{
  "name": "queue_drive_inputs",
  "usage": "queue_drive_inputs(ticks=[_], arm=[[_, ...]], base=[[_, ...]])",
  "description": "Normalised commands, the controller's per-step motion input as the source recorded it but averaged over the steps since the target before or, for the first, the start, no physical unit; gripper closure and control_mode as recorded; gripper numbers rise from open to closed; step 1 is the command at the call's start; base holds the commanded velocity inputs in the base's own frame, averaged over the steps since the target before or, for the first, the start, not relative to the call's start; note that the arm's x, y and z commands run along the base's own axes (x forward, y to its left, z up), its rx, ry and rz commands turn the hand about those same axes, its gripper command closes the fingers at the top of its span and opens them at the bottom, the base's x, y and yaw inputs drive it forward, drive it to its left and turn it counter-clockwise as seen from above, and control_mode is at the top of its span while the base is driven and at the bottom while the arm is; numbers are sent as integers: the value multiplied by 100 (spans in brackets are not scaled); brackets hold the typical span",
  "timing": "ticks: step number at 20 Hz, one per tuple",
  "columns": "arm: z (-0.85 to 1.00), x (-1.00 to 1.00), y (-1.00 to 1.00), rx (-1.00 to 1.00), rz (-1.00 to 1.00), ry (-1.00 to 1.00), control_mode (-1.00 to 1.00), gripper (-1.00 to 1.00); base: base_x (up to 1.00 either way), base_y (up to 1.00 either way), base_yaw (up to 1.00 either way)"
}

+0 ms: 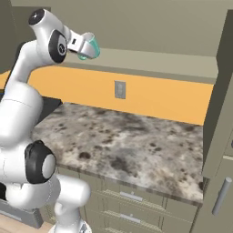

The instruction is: Move the mug from next to the sink to the open cabinet. Then, move the bowl with the steak to the fridge to clear the area for faucet cleaning.

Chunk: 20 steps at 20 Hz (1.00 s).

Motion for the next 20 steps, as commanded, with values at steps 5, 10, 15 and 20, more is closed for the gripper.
queue_drive_inputs(ticks=[5,10,15,20], arm=[[-37,70,-13,0,2,14,-100,100],[-19,61,-21,0,2,9,-100,100],[-14,48,-18,0,1,3,-100,100],[-25,40,-15,0,2,0,-100,100]], base=[[0,0,0],[0,0,0],[0,0,0],[0,0,0]])
